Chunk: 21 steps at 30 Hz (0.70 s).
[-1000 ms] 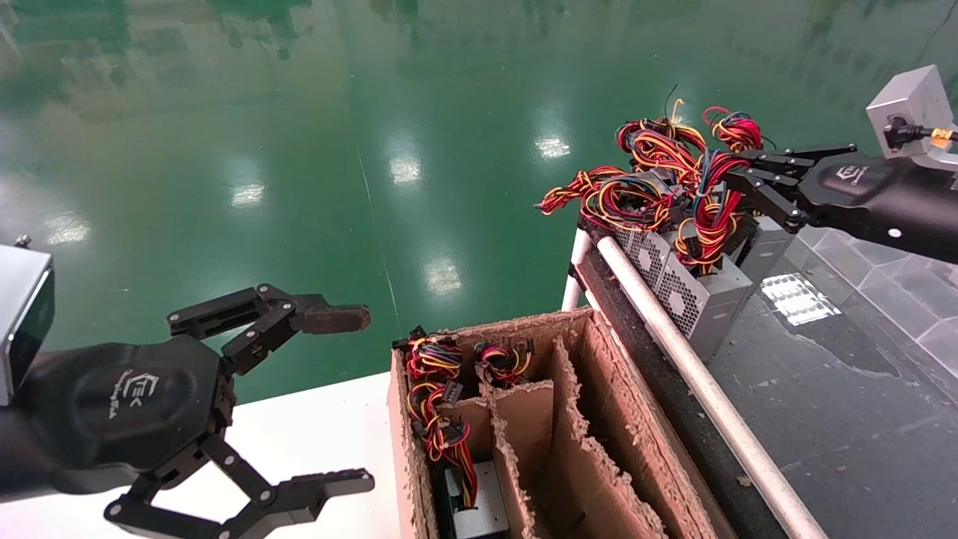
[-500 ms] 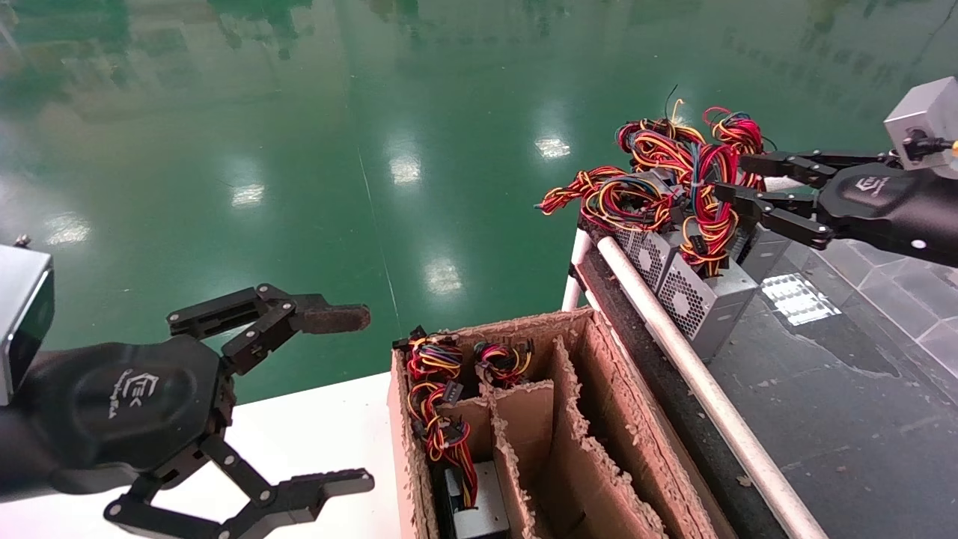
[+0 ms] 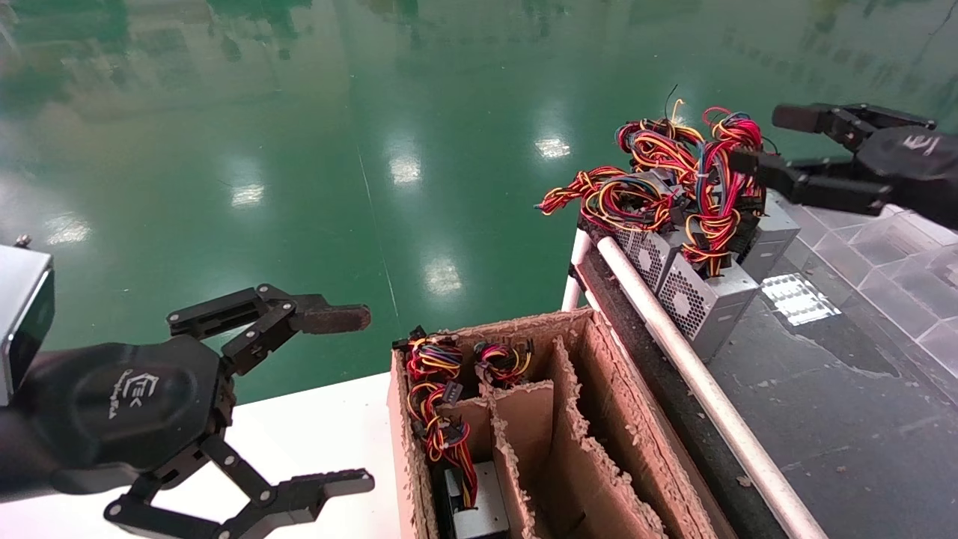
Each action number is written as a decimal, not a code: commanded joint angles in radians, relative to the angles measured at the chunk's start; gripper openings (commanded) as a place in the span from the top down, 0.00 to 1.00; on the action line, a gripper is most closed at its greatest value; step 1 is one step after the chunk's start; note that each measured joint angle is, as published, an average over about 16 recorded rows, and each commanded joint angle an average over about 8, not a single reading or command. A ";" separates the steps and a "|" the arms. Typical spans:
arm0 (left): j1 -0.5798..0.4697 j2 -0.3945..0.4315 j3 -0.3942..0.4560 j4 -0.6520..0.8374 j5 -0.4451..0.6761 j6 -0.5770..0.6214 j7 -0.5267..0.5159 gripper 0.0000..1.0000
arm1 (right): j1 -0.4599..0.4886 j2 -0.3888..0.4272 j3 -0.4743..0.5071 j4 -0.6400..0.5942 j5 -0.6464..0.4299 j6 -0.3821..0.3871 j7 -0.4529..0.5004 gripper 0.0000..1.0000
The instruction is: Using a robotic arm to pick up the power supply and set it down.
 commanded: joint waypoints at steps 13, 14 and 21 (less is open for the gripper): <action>0.000 0.000 0.001 0.001 -0.001 0.000 0.001 0.00 | -0.071 0.018 0.025 0.139 0.093 -0.091 0.126 0.00; 0.000 0.000 0.001 0.001 -0.001 0.000 0.001 0.00 | -0.083 0.021 0.026 0.158 0.100 -0.088 0.130 0.00; -0.001 0.000 0.001 0.001 -0.001 0.000 0.001 0.00 | -0.168 0.040 0.037 0.290 0.146 -0.069 0.155 0.00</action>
